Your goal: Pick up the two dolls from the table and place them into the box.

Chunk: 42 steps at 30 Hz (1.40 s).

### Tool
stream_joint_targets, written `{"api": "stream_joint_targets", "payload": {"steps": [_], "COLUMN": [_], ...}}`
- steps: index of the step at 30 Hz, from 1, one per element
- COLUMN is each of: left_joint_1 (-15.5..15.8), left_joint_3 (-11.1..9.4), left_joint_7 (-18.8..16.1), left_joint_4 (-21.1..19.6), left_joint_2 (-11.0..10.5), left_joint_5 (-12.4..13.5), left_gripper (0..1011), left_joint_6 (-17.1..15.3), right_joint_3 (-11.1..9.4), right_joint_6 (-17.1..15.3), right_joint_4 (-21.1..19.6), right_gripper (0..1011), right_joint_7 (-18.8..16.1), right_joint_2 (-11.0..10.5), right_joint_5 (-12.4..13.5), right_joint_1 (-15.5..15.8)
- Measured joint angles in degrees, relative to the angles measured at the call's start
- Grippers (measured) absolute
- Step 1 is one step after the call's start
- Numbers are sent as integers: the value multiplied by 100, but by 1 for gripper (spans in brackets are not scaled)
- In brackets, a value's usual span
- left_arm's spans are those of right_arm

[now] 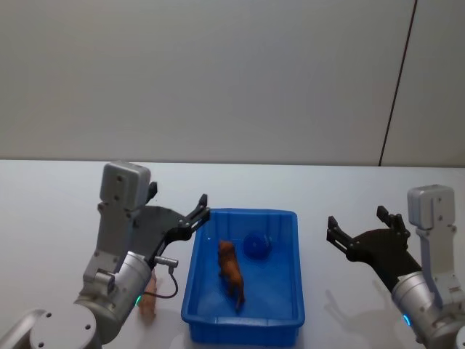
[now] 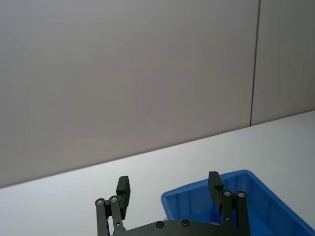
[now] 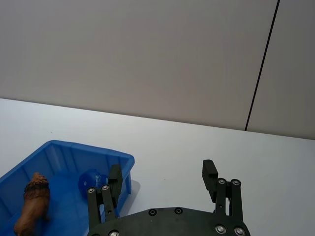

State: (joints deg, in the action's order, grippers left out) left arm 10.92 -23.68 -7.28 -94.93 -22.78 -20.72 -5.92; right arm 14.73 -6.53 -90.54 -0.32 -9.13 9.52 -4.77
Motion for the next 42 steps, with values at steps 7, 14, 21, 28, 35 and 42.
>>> {"api": "stream_joint_targets", "payload": {"steps": [7, 14, 21, 28, 35, 42], "left_joint_1": [-79, -145, -192, -234, -260, -278], "left_joint_3": [84, 163, 208, 243, 267, 288], "left_joint_7": [-316, -595, -802, -948, -1015, -1027], "left_joint_4": [-32, -43, -44, 24, 112, 233], "left_joint_2": [-16, -28, -28, -3, 20, 39], "left_joint_5": [-374, -703, -923, -1112, -1233, -1295], "left_gripper": [1001, 1001, 1001, 1001, 1001, 1001], "left_joint_6": [-372, -826, -1225, -1576, -1800, -1921], "right_joint_3": [-5, -5, -5, -5, -5, -4], "right_joint_6": [0, 0, 0, 0, 0, 1], "right_joint_4": [-6, -11, -15, -15, -15, -14], "right_gripper": [1001, 1001, 1001, 1001, 1001, 1001], "right_joint_7": [4, 8, 11, 11, 10, 10], "right_joint_2": [-3, -6, -8, -9, -9, -8], "right_joint_5": [5, 6, 6, 6, 5, 5], "right_joint_1": [4, 7, 10, 10, 9, 10]}}
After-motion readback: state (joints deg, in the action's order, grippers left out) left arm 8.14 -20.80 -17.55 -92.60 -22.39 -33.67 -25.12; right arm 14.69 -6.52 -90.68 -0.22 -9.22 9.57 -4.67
